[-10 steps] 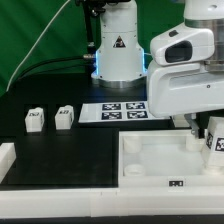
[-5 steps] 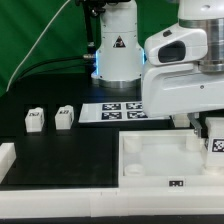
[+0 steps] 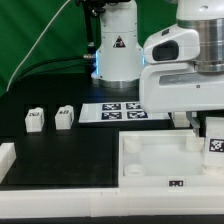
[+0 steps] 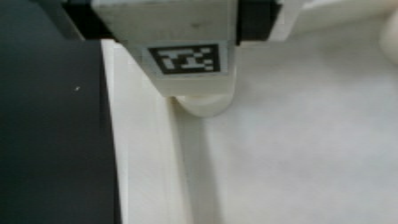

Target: Assemble one leg

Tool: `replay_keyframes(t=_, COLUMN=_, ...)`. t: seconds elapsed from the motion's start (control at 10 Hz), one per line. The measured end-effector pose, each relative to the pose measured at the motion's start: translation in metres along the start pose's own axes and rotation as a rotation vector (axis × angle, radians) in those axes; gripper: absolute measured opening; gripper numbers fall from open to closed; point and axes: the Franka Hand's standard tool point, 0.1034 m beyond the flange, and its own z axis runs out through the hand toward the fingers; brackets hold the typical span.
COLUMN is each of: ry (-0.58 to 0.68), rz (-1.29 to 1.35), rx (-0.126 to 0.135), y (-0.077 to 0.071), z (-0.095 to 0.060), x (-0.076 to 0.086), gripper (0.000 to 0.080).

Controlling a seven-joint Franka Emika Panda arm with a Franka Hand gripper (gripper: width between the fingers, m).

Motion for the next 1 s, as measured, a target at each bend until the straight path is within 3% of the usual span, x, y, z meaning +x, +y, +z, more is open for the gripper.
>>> replay_keyframes(t=0.3, ry=0.003, rz=0.361, rx=0.004, y=-0.0047, z=0.0022, x=-0.0033, gripper=0.0303)
replay_keyframes(t=0.6, ry=-0.019, rz=0.696, rx=0.031, y=-0.0085, z=0.0045, x=-0.0051, gripper=0.0299)
replay_keyframes(t=0.9, ry=-0.025, rz=0.737, rx=0.036, y=-0.0103, z=0.0049, x=-0.0061, gripper=0.0319)
replay_keyframes(t=1.0, ry=-0.025, rz=0.704, rx=0.036, y=-0.0103, z=0.0049, x=-0.0061, gripper=0.0525)
